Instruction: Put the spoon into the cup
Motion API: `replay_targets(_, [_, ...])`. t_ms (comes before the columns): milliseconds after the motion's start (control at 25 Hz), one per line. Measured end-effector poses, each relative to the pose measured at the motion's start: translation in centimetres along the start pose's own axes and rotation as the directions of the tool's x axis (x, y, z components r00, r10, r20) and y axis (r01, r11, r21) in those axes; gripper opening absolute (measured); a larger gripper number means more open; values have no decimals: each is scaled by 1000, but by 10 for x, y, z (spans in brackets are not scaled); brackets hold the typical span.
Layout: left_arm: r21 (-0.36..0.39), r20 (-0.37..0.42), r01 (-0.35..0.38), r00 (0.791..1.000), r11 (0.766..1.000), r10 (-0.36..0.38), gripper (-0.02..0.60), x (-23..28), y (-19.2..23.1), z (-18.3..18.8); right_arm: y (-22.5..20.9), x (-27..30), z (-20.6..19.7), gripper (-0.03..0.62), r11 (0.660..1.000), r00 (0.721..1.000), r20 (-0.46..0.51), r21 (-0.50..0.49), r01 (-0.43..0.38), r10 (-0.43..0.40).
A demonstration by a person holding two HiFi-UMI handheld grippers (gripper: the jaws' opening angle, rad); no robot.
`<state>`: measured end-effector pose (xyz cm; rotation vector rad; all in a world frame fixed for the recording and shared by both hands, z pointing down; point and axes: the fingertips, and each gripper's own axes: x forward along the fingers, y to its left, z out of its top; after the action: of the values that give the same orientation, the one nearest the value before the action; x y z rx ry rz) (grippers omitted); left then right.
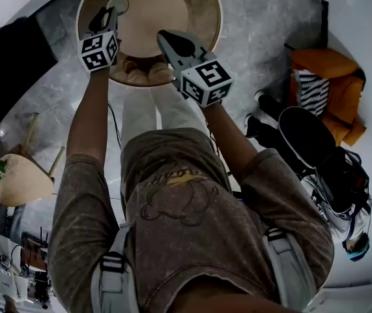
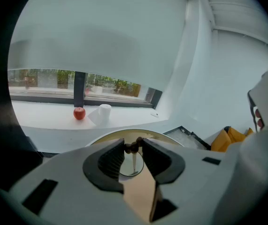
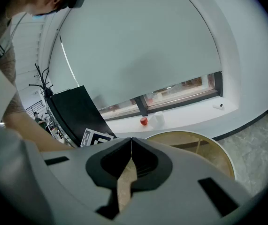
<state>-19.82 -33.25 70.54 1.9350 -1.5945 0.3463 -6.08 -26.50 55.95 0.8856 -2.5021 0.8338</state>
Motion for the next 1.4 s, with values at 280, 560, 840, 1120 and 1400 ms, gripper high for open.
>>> replay_targets(280, [-12, -65, -1, 998, 1000, 1, 130, 14, -2, -23, -9, 0, -8, 20, 1000, 1000, -16, 12, 2, -1])
replay_targets(560, [-36, -111, 9, 994, 999, -13, 129, 15, -3, -44, -8, 0, -15, 20, 1000, 1000, -27, 21, 9, -9])
replay_targets(840, [-69, -130, 20, 991, 997, -29, 127, 19, -3, -58, -7, 2, -24, 20, 1000, 999, -38, 29, 2, -1])
replay_targets(1120, [-71, -165, 32, 985, 997, -43, 126, 23, -5, -69, -6, 4, -31, 20, 999, 999, -50, 35, -6, 8])
replay_targets(1400, [-73, -161, 46, 985, 996, -58, 140, 25, -10, -71, -5, 4, -33, 20, 999, 998, -59, 33, -14, 16])
